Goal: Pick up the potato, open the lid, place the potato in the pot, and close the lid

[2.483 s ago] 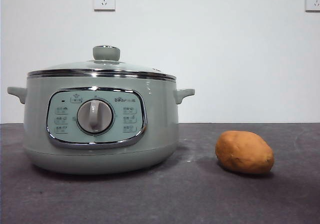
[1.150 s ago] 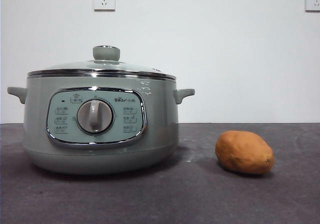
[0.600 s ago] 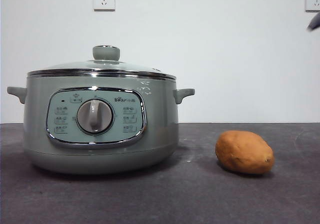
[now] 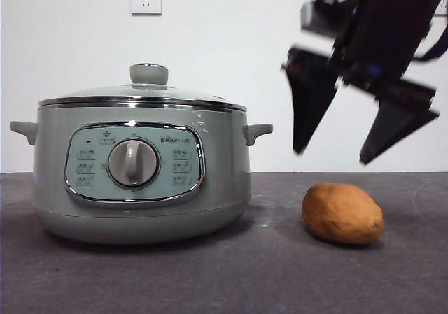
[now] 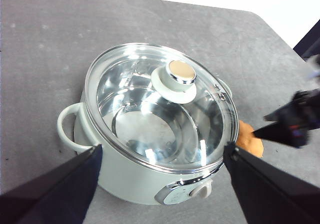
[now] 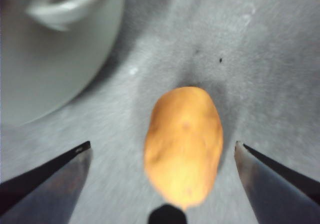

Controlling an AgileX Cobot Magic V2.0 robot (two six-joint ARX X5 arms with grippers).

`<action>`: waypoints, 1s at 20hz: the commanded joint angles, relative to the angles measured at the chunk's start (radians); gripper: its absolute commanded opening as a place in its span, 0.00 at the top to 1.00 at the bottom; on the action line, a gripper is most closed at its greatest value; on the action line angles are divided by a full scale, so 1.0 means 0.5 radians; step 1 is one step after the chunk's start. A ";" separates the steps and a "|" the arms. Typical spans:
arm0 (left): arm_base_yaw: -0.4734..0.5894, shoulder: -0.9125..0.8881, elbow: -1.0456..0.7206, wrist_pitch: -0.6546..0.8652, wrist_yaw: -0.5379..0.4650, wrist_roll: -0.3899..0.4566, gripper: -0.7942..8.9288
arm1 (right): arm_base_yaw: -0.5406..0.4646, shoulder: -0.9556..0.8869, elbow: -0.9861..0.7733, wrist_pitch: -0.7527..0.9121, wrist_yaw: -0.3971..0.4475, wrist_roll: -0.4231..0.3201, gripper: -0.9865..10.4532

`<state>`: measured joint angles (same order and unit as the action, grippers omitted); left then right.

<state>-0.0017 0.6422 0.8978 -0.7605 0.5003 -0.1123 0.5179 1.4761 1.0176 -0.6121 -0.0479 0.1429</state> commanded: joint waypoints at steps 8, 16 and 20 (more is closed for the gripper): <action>0.002 -0.002 0.005 0.032 -0.003 0.016 0.50 | 0.005 0.362 0.006 0.170 0.101 0.061 0.54; 0.002 0.017 0.005 0.031 -0.004 0.017 0.50 | 0.005 0.352 0.006 0.149 0.096 0.064 0.92; 0.002 0.069 0.005 0.083 -0.001 0.016 0.50 | 0.005 0.172 0.006 -0.009 0.097 0.065 0.92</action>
<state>-0.0017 0.6785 0.8978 -0.7235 0.4999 -0.1123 0.5175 1.5734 1.0183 -0.6235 0.0006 0.1684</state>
